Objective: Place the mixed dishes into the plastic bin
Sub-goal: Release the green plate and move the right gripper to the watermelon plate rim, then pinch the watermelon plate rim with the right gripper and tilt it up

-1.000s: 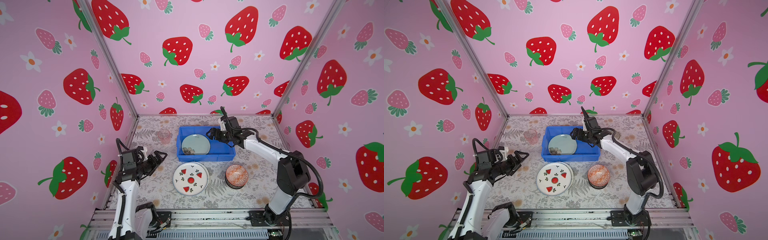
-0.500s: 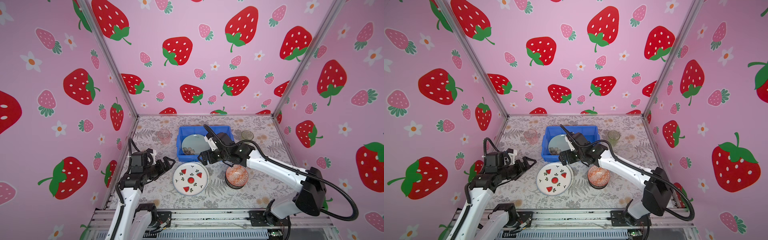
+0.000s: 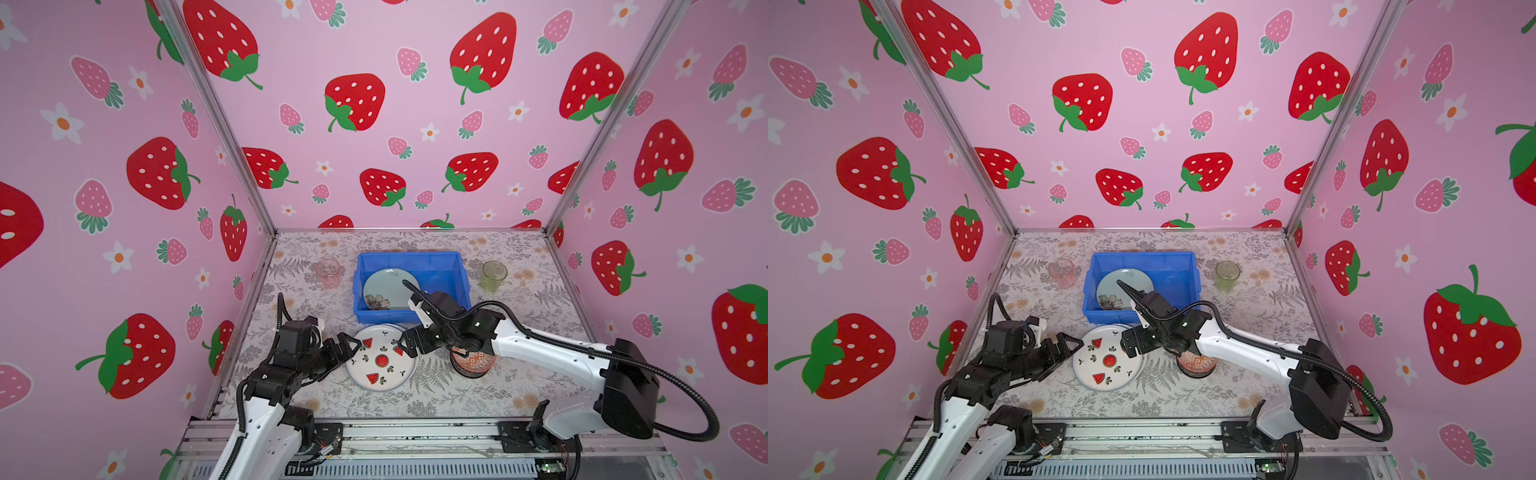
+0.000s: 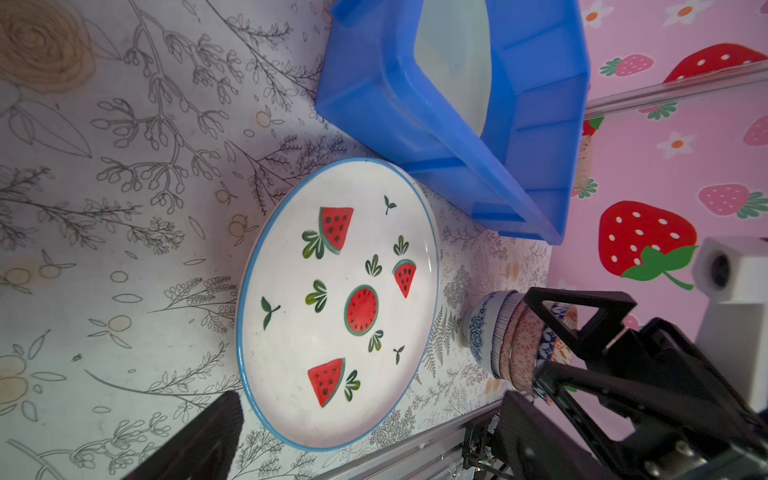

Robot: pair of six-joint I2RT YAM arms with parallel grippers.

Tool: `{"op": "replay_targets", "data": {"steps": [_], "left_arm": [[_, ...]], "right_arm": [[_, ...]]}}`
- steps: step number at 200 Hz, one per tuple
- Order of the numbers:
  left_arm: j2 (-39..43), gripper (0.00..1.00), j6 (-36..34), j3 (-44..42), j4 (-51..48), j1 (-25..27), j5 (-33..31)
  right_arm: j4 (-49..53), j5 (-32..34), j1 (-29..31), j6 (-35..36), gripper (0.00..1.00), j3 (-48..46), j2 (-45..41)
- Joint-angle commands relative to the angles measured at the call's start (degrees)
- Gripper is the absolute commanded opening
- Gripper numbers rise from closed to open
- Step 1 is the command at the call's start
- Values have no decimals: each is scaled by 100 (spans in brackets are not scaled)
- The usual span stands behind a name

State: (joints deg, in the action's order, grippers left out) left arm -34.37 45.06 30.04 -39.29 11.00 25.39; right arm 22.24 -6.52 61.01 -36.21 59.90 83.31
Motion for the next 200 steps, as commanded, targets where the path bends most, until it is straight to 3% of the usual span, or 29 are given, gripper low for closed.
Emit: {"op": "replay_targets", "data": {"steps": [1, 74, 200], "left_arm": [[-17, 99, 369, -148, -14, 210, -509], [-194, 99, 673, -630, 325, 458, -715], [-639, 95, 784, -1034, 1334, 552, -222]], "right_arm": [[-299, -87, 51, -193, 96, -100, 151], [-518, -211, 77, -160, 96, -100, 694], [-644, -386, 80, -195, 96, -61, 1325]]}}
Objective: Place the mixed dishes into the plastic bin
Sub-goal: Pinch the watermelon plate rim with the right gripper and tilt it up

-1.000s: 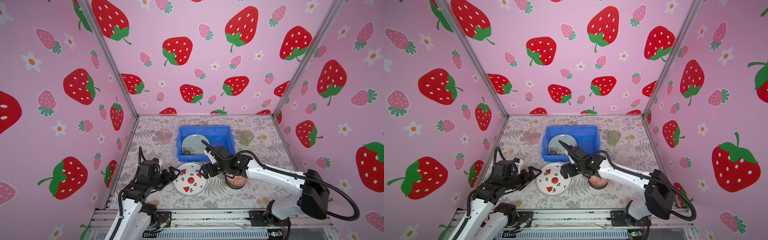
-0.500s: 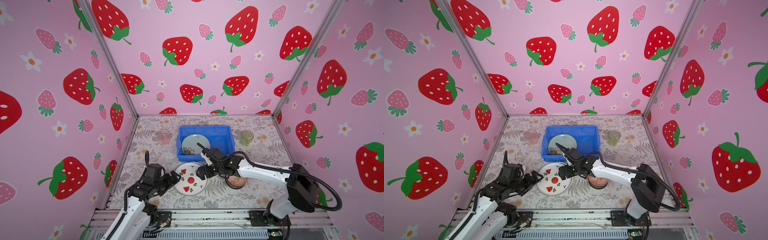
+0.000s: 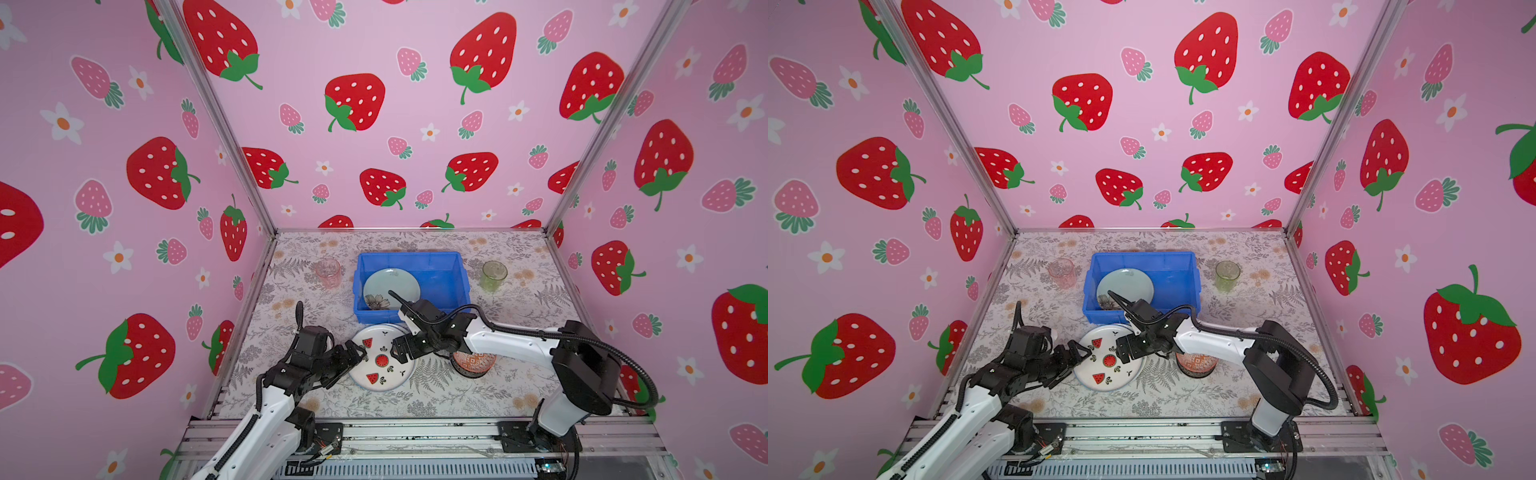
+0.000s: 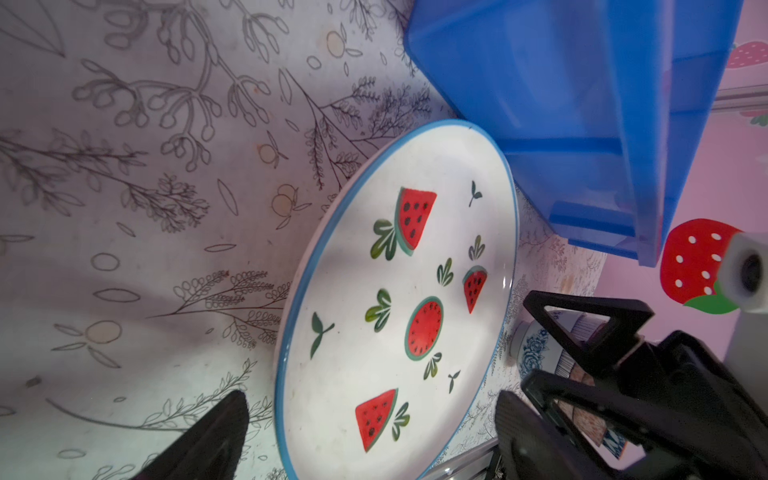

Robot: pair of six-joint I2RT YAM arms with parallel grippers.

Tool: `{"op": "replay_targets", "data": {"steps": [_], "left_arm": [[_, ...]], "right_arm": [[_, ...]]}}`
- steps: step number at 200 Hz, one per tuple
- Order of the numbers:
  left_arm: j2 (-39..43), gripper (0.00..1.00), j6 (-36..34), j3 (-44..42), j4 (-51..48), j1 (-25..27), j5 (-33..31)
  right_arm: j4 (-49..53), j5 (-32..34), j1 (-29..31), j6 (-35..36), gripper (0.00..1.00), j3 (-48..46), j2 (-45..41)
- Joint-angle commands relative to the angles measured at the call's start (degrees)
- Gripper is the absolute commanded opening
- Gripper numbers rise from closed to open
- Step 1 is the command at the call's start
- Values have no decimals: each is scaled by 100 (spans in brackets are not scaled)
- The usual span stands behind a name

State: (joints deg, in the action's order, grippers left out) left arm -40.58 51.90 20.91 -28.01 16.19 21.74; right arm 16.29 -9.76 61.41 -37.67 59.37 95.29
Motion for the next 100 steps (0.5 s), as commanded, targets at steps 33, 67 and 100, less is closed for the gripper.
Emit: {"op": "replay_targets", "data": {"steps": [33, 67, 100], "left_arm": [[21, 95, 154, -213, 288, 34, 182], [105, 95, 198, -297, 305, 34, 217], [213, 94, 241, -332, 305, 34, 218]], "right_arm": [[-65, -85, 38, -21, 96, 46, 271], [-111, -141, 38, -11, 96, 81, 407], [-219, -296, 38, -32, 95, 85, 445]]}}
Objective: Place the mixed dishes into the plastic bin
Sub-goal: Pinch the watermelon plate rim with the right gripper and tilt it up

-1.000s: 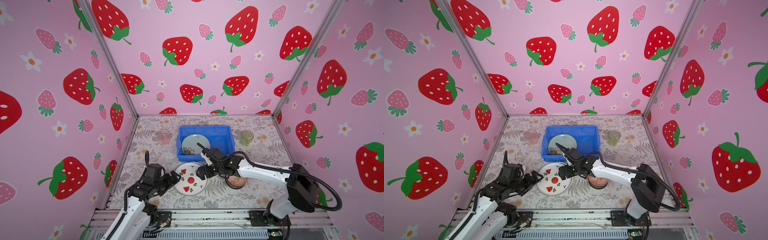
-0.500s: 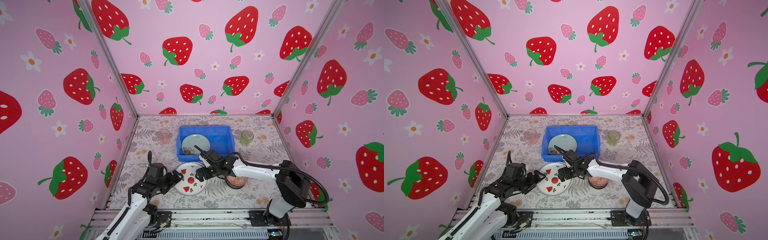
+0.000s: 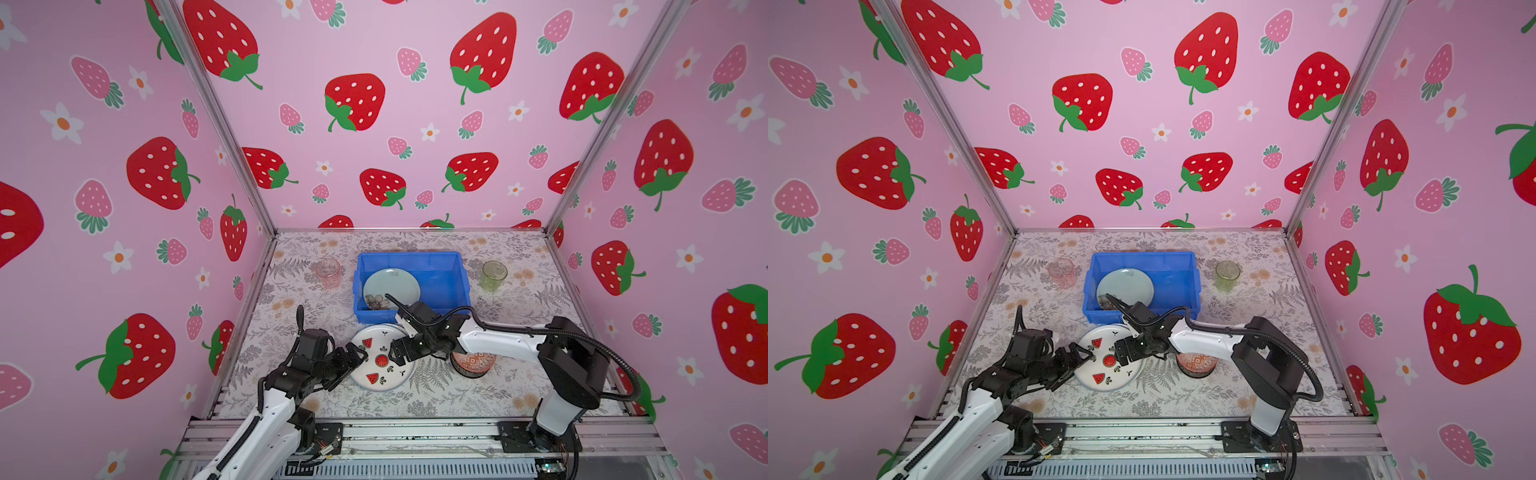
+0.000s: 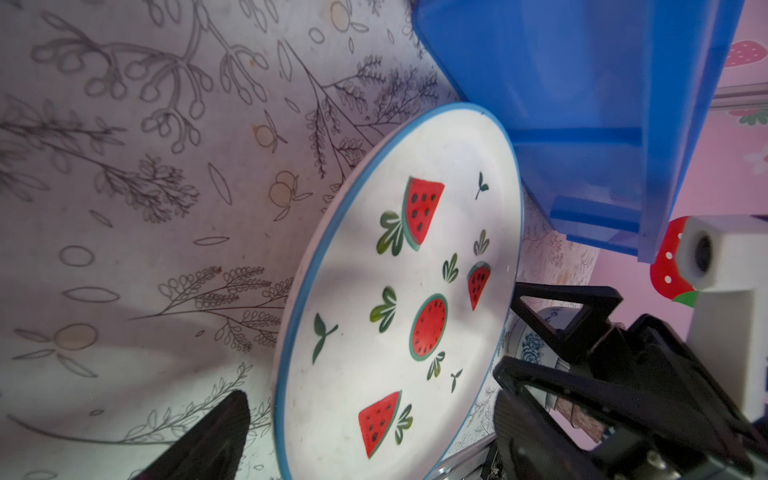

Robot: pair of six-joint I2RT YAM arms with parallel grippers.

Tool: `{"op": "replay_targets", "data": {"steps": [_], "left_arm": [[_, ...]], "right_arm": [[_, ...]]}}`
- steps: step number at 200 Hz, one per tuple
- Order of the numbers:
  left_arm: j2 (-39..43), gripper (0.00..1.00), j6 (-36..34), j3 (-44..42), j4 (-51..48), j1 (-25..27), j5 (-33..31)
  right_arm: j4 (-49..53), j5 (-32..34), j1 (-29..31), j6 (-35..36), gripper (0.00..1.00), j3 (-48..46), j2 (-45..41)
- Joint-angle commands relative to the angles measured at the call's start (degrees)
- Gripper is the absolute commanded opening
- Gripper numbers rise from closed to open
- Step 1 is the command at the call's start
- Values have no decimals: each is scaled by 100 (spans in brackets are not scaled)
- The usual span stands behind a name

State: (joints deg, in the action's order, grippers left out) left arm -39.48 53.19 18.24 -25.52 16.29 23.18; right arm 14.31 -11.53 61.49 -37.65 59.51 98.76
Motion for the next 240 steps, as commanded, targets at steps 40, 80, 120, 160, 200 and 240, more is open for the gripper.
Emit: {"op": "replay_targets", "data": {"steps": [40, 80, 120, 160, 200, 240], "left_arm": [[143, 85, 149, -84, 95, 23, 125], [212, 73, 166, -101, 102, 23, 134], [296, 64, 192, -97, 56, 23, 146], [395, 51, 219, -57, -10, 24, 132], [498, 41, 218, -6, -122, 21, 90], [596, 32, 260, 33, -189, 23, 90]], "right_arm": [[-226, -416, 39, -77, 95, 88, 100], [-484, -734, 74, -152, 94, 78, 194], [-800, -1021, 91, -260, 94, 26, 224], [-738, -995, 91, -224, 94, 85, 198], [-655, -948, 91, -207, 94, 96, 195], [-633, -939, 91, -230, 94, 105, 155]]}}
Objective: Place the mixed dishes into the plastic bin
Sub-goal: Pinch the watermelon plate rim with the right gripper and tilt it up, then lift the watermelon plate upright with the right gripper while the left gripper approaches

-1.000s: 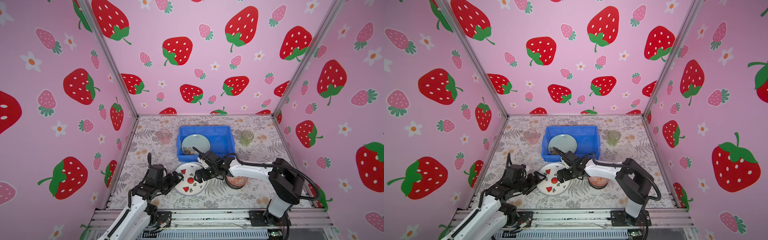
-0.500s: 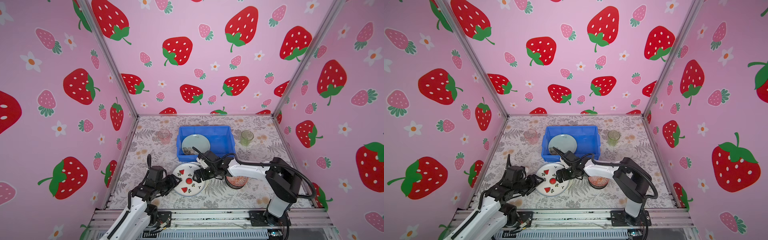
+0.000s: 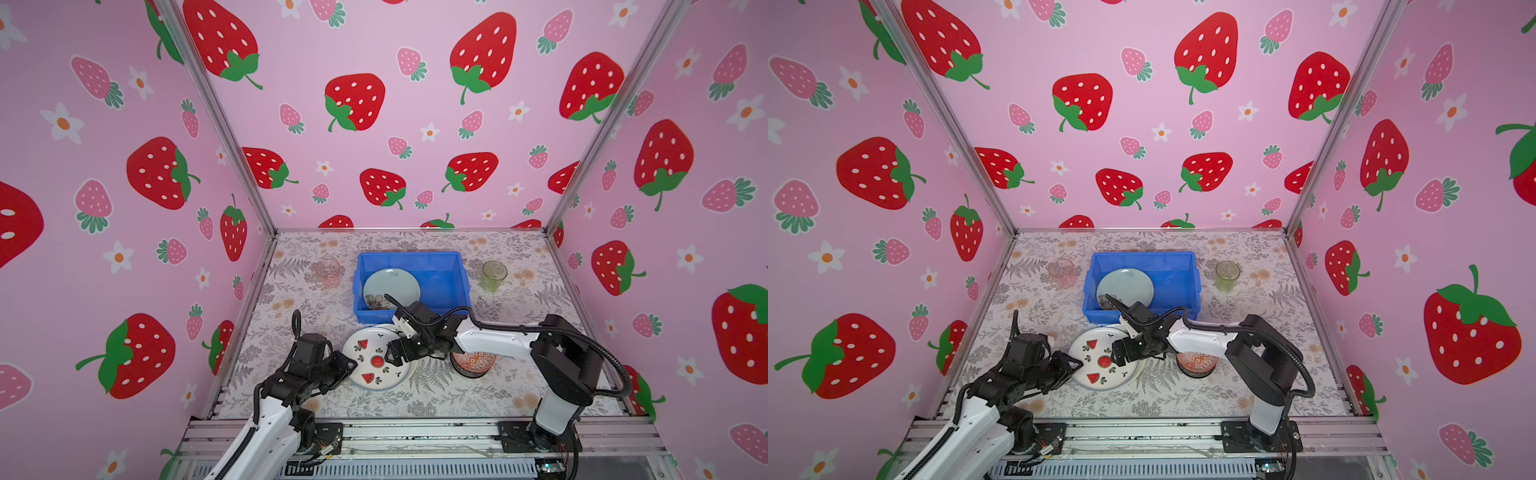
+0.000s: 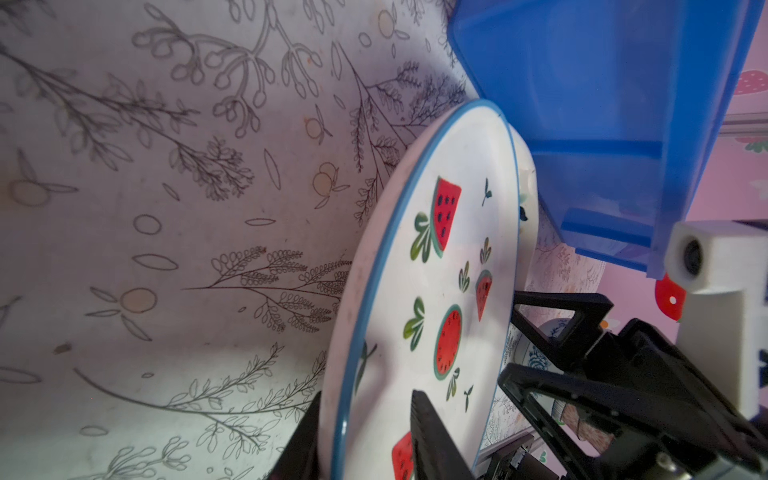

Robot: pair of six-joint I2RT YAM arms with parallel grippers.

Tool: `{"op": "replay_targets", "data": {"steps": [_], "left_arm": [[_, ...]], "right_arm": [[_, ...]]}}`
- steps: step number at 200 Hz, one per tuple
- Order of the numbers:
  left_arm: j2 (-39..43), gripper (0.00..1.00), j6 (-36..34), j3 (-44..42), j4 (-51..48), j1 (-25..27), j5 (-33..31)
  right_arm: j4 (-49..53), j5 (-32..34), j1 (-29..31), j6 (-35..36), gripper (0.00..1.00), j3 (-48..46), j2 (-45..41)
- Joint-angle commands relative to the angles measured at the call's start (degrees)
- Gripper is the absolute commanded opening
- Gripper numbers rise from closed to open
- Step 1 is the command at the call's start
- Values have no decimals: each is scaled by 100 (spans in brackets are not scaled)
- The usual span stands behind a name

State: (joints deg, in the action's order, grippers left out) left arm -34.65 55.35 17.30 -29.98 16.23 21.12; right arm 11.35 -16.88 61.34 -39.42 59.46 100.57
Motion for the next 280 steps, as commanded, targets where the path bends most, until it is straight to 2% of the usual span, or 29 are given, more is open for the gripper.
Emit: {"op": "replay_targets", "data": {"steps": [1, 87, 102, 108, 176, 223, 280], "left_arm": [[119, 32, 45, 126, 256, 29, 300], [249, 14, 188, 311, 292, 29, 313], [253, 7, 188, 359, 307, 22, 339], [261, 0, 182, 377, 310, 28, 349], [393, 0, 147, 624, 334, 17, 461], [479, 0, 281, 660, 730, -45, 724], [468, 0, 83, 927, 1057, -267, 1234]], "right_arm": [[-337, -403, 106, -51, 94, 114, -23], [-223, -384, 96, -52, 94, 188, -122], [-189, -373, 90, -42, 94, 207, -153], [-167, -364, 89, -35, 94, 220, -180], [216, -168, -165, 72, 96, 370, -661], [417, -87, -525, 101, 98, 307, -1286], [573, -533, -1176, 66, 99, 63, -2237]]}}
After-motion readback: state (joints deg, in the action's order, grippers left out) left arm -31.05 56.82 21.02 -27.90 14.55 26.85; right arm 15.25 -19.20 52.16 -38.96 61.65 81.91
